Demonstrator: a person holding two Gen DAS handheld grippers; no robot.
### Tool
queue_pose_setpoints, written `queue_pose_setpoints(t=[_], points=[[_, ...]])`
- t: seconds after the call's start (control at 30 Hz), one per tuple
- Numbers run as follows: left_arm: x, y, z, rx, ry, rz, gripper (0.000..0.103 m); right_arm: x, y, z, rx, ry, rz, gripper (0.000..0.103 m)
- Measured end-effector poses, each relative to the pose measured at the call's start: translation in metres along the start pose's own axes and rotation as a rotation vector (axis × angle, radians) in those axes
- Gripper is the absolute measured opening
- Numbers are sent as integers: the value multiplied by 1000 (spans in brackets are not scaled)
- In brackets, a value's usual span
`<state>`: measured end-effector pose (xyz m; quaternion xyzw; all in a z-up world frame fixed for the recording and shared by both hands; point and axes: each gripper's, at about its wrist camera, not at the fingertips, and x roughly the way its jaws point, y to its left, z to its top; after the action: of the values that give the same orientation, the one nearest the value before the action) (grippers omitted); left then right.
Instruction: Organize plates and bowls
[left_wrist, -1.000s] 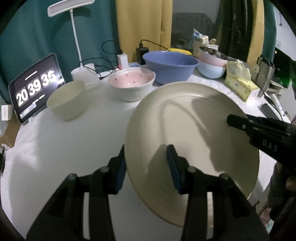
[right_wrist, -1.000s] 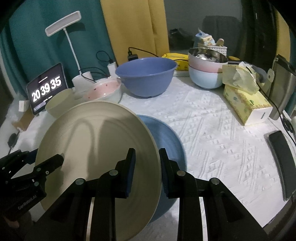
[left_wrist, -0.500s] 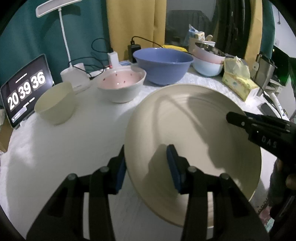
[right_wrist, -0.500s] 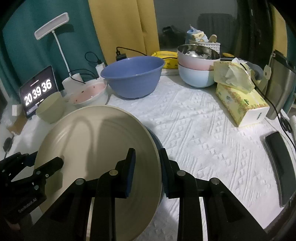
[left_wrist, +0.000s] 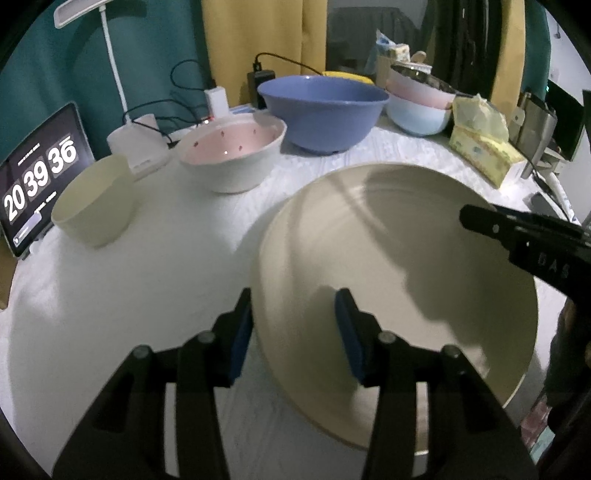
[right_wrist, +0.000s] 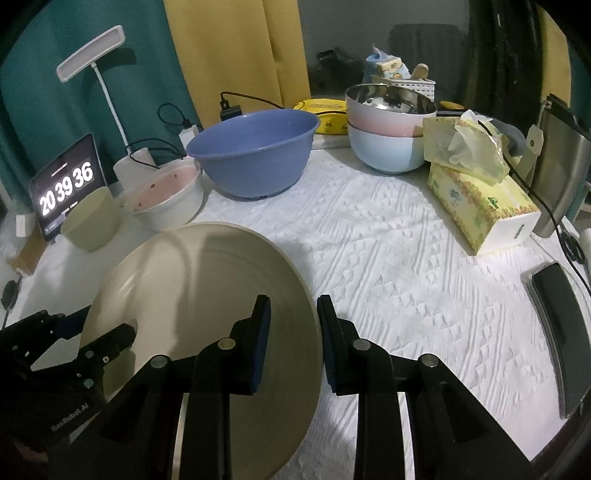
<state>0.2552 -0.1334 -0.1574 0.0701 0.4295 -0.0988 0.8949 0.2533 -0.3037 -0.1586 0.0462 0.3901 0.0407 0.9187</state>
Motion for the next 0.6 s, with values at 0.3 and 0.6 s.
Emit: queue_pose_setpoints(t=[0.3, 0.6], points=[[3, 1, 2, 6, 13, -5, 47, 5, 1, 1, 2, 8, -21, 31], [-4, 3, 0, 1, 2, -14, 47, -1, 2, -1, 15, 2, -7, 40]])
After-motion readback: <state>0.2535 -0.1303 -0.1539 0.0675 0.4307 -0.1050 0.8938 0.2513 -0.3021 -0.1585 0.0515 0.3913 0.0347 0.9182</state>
